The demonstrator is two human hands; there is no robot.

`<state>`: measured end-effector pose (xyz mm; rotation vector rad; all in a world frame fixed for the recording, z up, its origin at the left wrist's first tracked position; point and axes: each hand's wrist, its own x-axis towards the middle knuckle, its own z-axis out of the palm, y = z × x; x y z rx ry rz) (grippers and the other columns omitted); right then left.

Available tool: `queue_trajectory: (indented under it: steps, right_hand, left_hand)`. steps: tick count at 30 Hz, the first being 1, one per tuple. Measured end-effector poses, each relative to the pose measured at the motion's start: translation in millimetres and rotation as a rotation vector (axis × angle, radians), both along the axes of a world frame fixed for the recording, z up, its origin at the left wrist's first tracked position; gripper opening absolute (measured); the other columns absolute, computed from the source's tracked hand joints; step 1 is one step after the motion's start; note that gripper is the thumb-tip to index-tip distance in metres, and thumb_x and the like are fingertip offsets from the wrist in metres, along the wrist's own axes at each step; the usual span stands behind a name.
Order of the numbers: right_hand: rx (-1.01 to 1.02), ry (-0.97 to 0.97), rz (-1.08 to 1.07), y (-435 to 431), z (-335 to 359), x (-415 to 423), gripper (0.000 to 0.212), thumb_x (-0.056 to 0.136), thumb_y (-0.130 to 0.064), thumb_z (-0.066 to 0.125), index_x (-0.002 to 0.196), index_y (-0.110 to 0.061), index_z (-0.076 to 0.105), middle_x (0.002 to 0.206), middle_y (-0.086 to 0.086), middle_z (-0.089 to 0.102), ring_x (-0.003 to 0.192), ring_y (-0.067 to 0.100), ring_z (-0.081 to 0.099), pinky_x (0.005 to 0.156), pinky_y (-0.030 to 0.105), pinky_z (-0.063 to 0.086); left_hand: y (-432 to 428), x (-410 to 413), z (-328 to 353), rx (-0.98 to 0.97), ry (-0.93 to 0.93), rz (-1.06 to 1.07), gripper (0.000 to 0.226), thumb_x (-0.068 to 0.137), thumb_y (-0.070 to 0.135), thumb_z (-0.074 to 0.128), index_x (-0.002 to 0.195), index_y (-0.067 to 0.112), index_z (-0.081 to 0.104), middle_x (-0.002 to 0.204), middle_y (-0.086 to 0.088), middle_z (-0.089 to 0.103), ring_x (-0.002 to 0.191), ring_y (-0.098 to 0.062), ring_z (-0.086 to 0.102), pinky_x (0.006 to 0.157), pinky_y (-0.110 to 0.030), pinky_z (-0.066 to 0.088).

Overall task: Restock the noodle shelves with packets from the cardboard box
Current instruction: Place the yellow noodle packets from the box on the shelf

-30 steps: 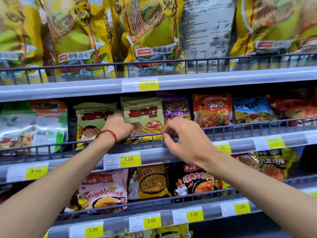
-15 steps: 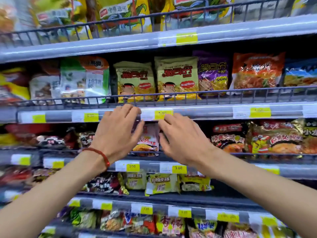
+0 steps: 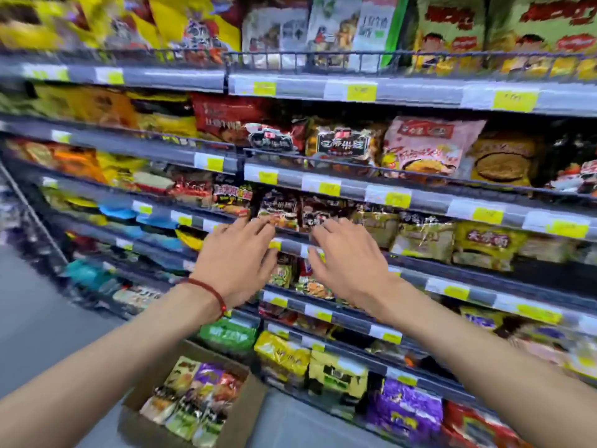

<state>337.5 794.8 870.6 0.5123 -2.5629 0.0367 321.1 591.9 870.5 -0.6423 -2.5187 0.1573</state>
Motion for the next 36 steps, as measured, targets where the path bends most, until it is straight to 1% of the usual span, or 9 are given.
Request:
queue_trajectory:
  steps: [2,6,9,12,18,22,28,33,36]
  right_hand:
    - [-0.038,-0.065,0.018,-40.2,-20.4,5.5,0.027,0.097,-0.034,0.046,0.103,-0.014,0.062,0.099,0.005,0.063,0.095,0.028,0.057,0.078,0.041,0.046]
    - [-0.107,-0.164,0.030,-112.1,-58.9,11.0,0.026,0.098,-0.034,0.044,0.102,-0.015,0.062,0.098,0.005,0.064,0.094,0.027,0.058,0.077,0.039,0.048]
    - [-0.115,-0.222,0.019,-159.7,-86.4,5.1,0.026,0.097,-0.034,0.046,0.099,-0.014,0.061,0.098,0.005,0.063,0.097,0.027,0.057,0.075,0.036,0.044]
    - [-0.137,-0.288,0.020,-198.3,-111.9,-14.5,0.025,0.096,-0.034,0.046,0.096,-0.013,0.061,0.096,0.005,0.062,0.095,0.029,0.058,0.077,0.039,0.047]
    - [-0.160,-0.385,0.009,-274.3,-168.0,-82.2,0.024,0.097,-0.031,0.046,0.101,-0.014,0.062,0.097,0.005,0.064,0.091,0.028,0.058,0.074,0.040,0.050]
    - [-0.160,-0.465,0.003,-318.3,-194.2,-131.1,0.024,0.098,-0.029,0.046,0.104,-0.013,0.063,0.099,0.006,0.065,0.089,0.028,0.058,0.072,0.038,0.050]
    - [-0.170,-0.533,-0.083,-375.2,-221.8,-193.7,0.022,0.098,-0.029,0.047,0.105,-0.016,0.064,0.101,0.003,0.065,0.094,0.025,0.059,0.066,0.032,0.040]
    - [-0.220,-0.641,-0.218,-434.0,-259.3,-230.3,0.022,0.098,-0.030,0.047,0.106,-0.016,0.062,0.106,0.004,0.064,0.099,0.026,0.060,0.073,0.034,0.046]
    - [-0.270,-0.675,-0.322,-472.6,-287.6,-248.4,0.018,0.096,-0.025,0.048,0.099,-0.016,0.063,0.102,0.005,0.067,0.092,0.027,0.062,0.072,0.036,0.051]
  left_hand:
    - [-45.6,10.9,-24.4,-0.003,-0.070,0.026,0.025,0.097,0.041,0.043,0.102,0.018,0.053,0.098,-0.002,0.059,0.093,-0.028,0.058,0.073,-0.041,0.043]
    - [-123.7,19.8,-62.3,0.018,-0.180,0.071,0.023,0.095,0.039,0.047,0.099,0.018,0.056,0.093,-0.003,0.060,0.090,-0.029,0.060,0.070,-0.041,0.048]
    - [-169.9,14.1,-86.5,0.037,-0.252,0.114,0.027,0.097,0.041,0.041,0.102,0.020,0.055,0.096,-0.001,0.060,0.094,-0.027,0.060,0.076,-0.041,0.049]
    - [-206.2,-2.8,-109.6,0.055,-0.295,0.150,0.027,0.098,0.042,0.038,0.103,0.020,0.053,0.098,-0.001,0.058,0.095,-0.027,0.060,0.074,-0.039,0.045]
    - [-276.3,-68.4,-165.1,0.082,-0.441,0.197,0.029,0.099,0.042,0.036,0.110,0.022,0.053,0.106,0.000,0.060,0.098,-0.024,0.060,0.081,-0.040,0.047]
    - [-319.2,-117.6,-188.0,0.081,-0.529,0.211,0.024,0.100,0.042,0.036,0.103,0.023,0.051,0.102,0.002,0.059,0.097,-0.022,0.059,0.080,-0.039,0.048]
    - [-383.3,-185.8,-216.2,0.076,-0.592,0.204,0.025,0.099,0.041,0.036,0.106,0.026,0.054,0.103,0.003,0.062,0.096,-0.023,0.061,0.081,-0.039,0.048]
    - [-435.3,-241.6,-263.4,0.049,-0.690,0.164,0.026,0.098,0.037,0.038,0.110,0.022,0.055,0.107,-0.002,0.064,0.097,-0.028,0.062,0.078,-0.040,0.050]
    - [-467.9,-273.6,-302.4,0.008,-0.746,0.077,0.030,0.096,0.033,0.040,0.115,0.019,0.058,0.111,-0.005,0.063,0.099,-0.031,0.063,0.079,-0.042,0.051]
